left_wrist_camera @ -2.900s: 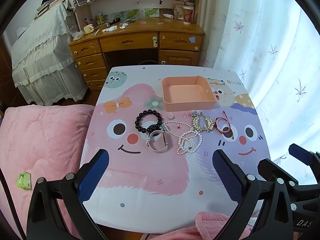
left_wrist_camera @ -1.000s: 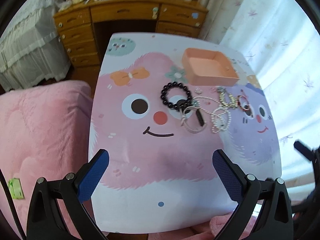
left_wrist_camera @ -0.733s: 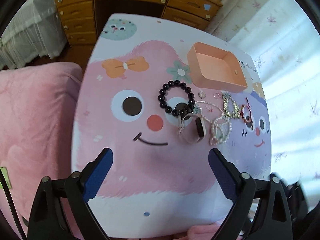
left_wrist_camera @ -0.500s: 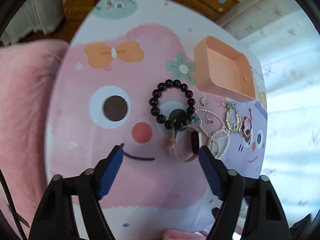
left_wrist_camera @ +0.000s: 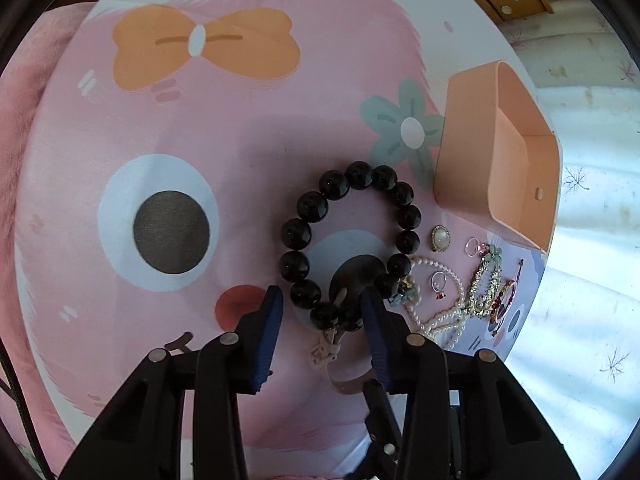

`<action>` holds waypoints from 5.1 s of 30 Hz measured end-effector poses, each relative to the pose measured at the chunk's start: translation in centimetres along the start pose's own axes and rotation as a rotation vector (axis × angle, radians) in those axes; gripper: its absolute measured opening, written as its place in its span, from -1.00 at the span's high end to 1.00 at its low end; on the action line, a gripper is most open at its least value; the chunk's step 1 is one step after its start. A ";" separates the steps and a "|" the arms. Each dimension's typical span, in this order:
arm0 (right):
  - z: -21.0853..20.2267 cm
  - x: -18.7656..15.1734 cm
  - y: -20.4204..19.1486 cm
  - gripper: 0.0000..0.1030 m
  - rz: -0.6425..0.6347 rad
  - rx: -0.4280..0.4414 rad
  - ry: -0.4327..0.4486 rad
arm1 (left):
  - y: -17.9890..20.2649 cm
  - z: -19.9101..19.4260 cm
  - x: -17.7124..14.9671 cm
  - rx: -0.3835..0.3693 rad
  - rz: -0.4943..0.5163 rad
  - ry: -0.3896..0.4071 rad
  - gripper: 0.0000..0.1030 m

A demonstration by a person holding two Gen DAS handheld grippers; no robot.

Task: Organize jewelry
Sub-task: 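Grasp the black bead bracelet with the left gripper while the right gripper grasps the pink-strap watch, then carry the bracelet with the left gripper while the right gripper carries the watch to the pink box, then open both grippers to drop the bracelet and watch into the pink box, then withdraw both grippers from the box back over the jewelry, then grasp the pearl necklace with the left gripper while the right gripper grasps the red string bracelet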

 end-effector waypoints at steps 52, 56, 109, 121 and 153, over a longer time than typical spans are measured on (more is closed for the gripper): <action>-13.1 10.7 11.3 0.74 0.278 0.111 0.257 | 13.3 -19.8 -2.9 -0.119 0.362 0.369 0.75; -11.9 12.6 14.1 0.74 0.312 0.133 0.270 | 15.1 -18.1 -0.8 -0.060 0.360 0.384 0.75; -17.0 -6.2 9.3 -0.49 0.273 -0.179 0.116 | 3.8 -12.3 -19.4 0.172 0.569 0.439 -0.85; -15.6 -5.6 12.0 -0.49 -0.044 -0.263 -0.002 | 7.8 -8.0 -20.1 0.222 0.540 0.434 -0.85; -4.4 -3.3 20.5 -0.49 -0.236 -0.002 0.100 | 12.7 1.3 -13.0 0.370 0.269 0.505 0.41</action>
Point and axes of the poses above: each gripper's, at about its wrist camera, not at the fingertips, and z roughly the way its jaws point, y to its right, x to its top, the point moved 3 cm from there along z, roughly the way its jaws point, and after that the axes turned 8 degrees about x, right-handed, at the moved point
